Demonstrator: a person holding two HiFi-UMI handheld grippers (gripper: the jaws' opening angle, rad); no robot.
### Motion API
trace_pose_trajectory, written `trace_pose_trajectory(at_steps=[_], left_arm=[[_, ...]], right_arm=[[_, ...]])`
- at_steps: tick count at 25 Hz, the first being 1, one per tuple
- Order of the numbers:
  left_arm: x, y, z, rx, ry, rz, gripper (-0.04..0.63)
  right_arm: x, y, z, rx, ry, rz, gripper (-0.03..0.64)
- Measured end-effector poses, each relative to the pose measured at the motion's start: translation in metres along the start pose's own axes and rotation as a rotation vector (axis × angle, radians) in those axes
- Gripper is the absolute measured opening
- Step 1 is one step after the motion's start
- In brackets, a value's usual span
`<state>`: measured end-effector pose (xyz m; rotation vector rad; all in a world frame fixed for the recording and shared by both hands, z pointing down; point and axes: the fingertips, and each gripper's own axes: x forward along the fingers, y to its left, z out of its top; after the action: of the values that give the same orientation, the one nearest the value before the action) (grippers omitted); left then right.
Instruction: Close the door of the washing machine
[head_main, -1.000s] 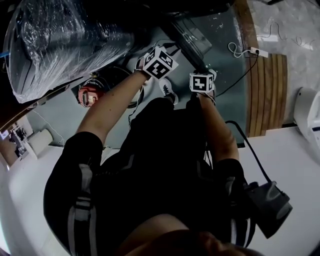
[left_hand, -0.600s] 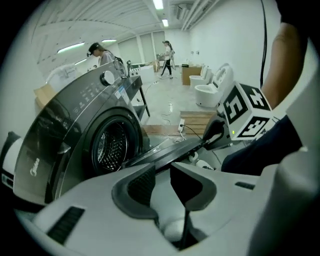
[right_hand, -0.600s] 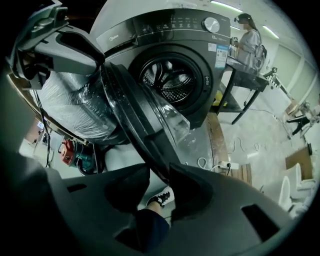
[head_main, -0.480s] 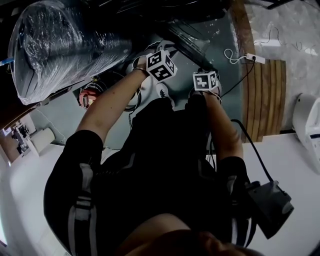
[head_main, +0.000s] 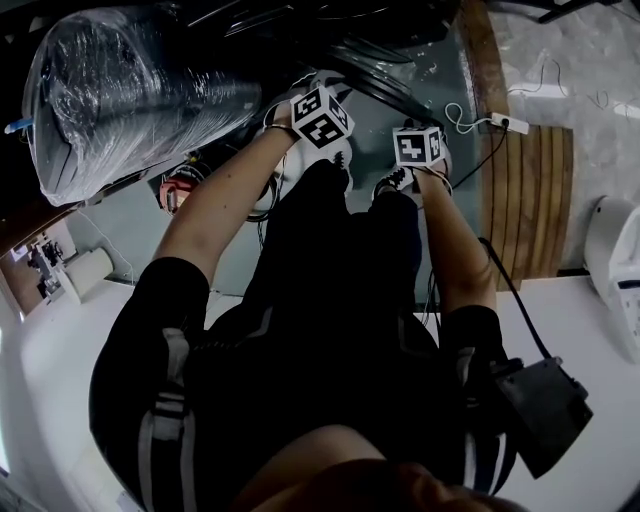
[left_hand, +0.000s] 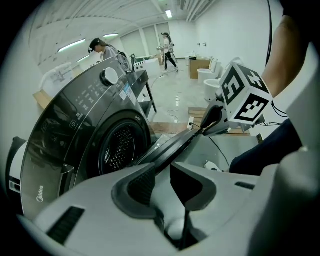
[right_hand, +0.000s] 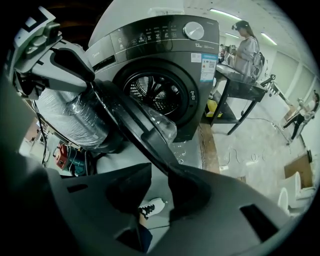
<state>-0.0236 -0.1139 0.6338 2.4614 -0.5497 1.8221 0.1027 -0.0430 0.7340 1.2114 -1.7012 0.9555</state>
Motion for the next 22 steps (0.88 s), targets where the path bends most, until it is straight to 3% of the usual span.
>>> trace_pose_trajectory(at_steps=[8,14,16,22], left_arm=[[0.006,0.015,0.012,0.054,-0.021,-0.019,0.095],[0.009,0.027,0.021,0.015,-0.047,-0.089,0.095],[0.010,0.031,0.025,-0.013,-0.056,-0.108,0.095],[0.016,0.045,0.035,0.031,-0.053,-0.137,0.094]], right_arm=[[0.010,-0.027,0.026,-0.011,-0.011,-0.018,0.109],[0.013,-0.040,0.047,-0.017,-0.019,-0.002,0.115],[0.016,-0.047,0.053,0.000,-0.041,0.008,0.121],[0.018,-0.065,0.078,0.066,-0.096,0.010,0.123]])
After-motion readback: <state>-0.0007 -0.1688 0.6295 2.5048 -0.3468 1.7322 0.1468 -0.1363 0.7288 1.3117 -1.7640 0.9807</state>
